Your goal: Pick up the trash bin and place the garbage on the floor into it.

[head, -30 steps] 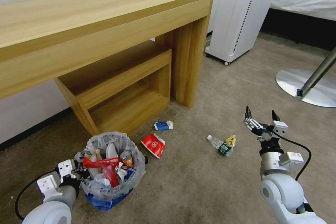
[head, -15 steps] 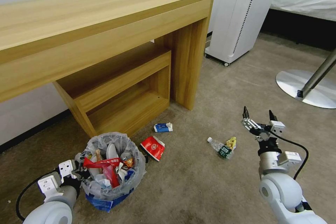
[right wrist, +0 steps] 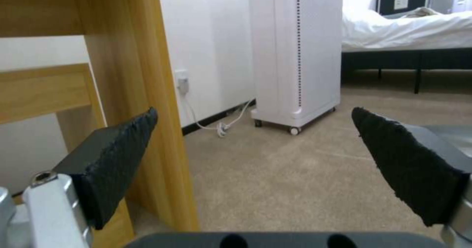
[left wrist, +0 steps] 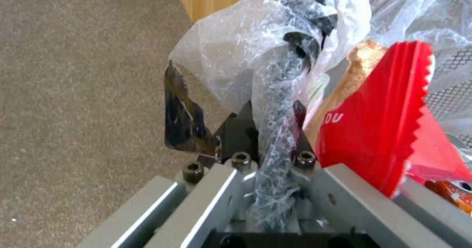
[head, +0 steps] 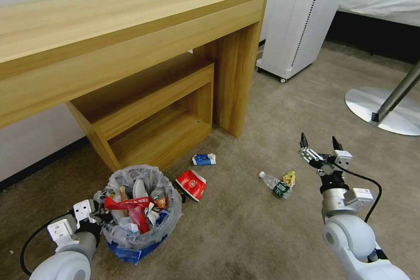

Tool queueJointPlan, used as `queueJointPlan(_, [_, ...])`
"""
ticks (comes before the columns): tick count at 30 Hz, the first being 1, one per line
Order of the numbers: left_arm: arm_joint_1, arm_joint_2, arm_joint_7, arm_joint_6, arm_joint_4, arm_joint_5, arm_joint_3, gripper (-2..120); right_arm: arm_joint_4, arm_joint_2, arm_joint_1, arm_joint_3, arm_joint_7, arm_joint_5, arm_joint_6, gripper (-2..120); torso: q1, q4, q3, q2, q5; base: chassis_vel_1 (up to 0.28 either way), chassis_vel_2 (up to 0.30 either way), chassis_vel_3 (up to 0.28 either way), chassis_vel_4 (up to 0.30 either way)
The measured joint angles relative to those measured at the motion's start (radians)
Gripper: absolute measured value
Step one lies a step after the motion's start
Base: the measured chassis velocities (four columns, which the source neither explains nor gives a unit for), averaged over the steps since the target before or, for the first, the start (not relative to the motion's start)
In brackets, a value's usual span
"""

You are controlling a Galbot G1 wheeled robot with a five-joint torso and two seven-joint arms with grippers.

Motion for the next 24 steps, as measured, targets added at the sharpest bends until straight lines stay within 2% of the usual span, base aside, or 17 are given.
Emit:
queueJointPlan(13, [0.007,-0.015,0.003,-0.001,0.001,0.013,0.001,0,0.005,-0.073,0.024,-0.046,0.007,0.053,-0.055,100,0.0,0.0,0.0,0.0,-0.0001,0.0,0.0,0.0,0.0])
queueJointPlan(24, [0.005,-0.026,0.004,-0.001,0.007,0.017,-0.002,0,-0.003,-0.114,0.088,-0.146,0.013,0.126,-0.128,100,0.0,-0.0002,0.0,0.0,0.0,0.0,0.0,0.0,0.0])
